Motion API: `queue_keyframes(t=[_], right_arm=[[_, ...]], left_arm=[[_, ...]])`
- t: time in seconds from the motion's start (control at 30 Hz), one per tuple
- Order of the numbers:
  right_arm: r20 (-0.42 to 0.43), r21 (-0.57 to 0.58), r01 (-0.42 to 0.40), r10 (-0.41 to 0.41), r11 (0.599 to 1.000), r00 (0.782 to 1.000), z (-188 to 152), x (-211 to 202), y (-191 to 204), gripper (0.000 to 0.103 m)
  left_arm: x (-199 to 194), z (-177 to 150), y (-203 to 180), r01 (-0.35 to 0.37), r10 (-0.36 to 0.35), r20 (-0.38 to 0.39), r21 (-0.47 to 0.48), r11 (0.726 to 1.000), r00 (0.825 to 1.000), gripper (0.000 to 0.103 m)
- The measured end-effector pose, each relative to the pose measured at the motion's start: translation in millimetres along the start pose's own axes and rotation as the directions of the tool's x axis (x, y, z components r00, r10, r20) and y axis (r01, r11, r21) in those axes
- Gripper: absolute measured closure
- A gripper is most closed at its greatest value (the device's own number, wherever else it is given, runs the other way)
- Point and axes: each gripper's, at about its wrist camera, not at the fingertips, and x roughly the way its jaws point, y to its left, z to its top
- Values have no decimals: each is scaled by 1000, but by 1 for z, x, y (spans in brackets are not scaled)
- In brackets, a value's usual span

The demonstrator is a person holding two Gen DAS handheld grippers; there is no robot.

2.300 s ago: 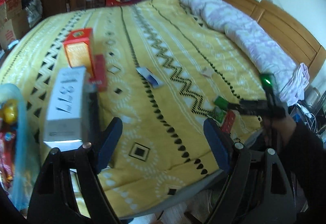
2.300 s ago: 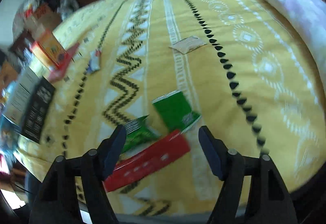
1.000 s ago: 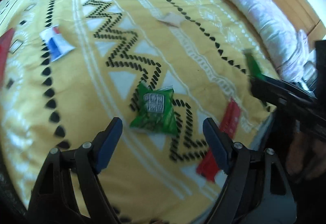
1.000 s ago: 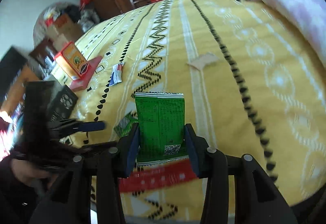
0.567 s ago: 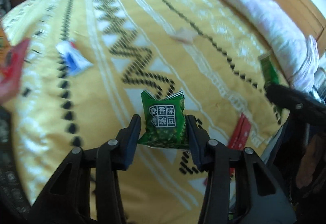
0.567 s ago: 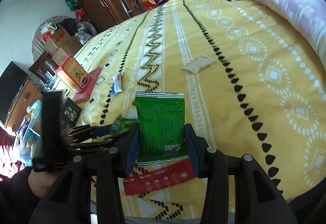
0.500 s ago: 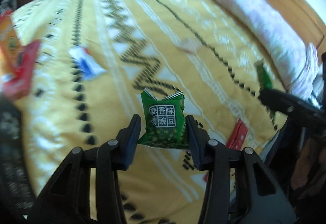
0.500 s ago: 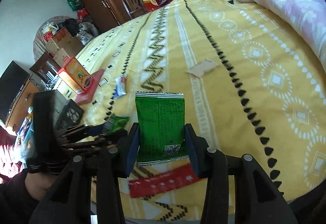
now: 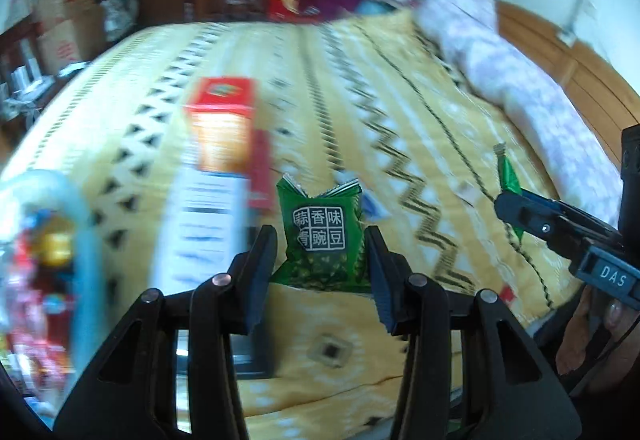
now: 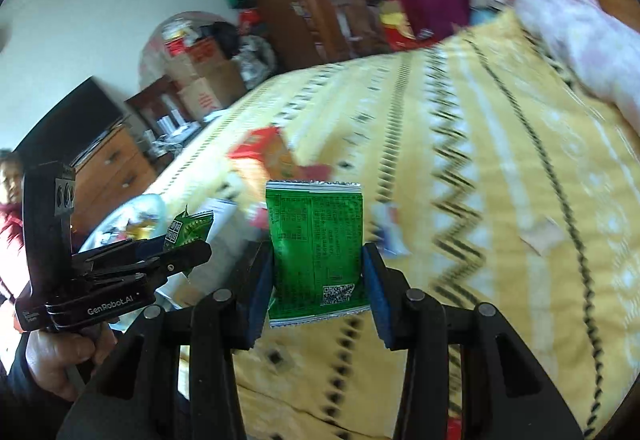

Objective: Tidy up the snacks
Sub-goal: 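Carry both green packets over the glass bowl with both tools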

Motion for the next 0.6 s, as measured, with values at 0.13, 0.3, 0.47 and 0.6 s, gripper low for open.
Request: queue_keyframes(t=[0.13,0.3,0.47,0.6], right_arm=[[-13,-82,-66,65,994,998,23,21,61,56],[-53,-171,-155,148,973,987,40,50,137,56],[-113,-241,-246,224,939,968,46,83,209,56],[-176,-295,-312,270,903,947,41,113,269,56]], left_arm=[[-30,2,56,-65,70,44,-93,993,997,58],[-63,-3,120,-159,177,74,-197,967,981,58],[-88,-16,180,-255,287,73,-292,922,955,58],[-90,-27,209,-313,344,40,-331,890,938,58]])
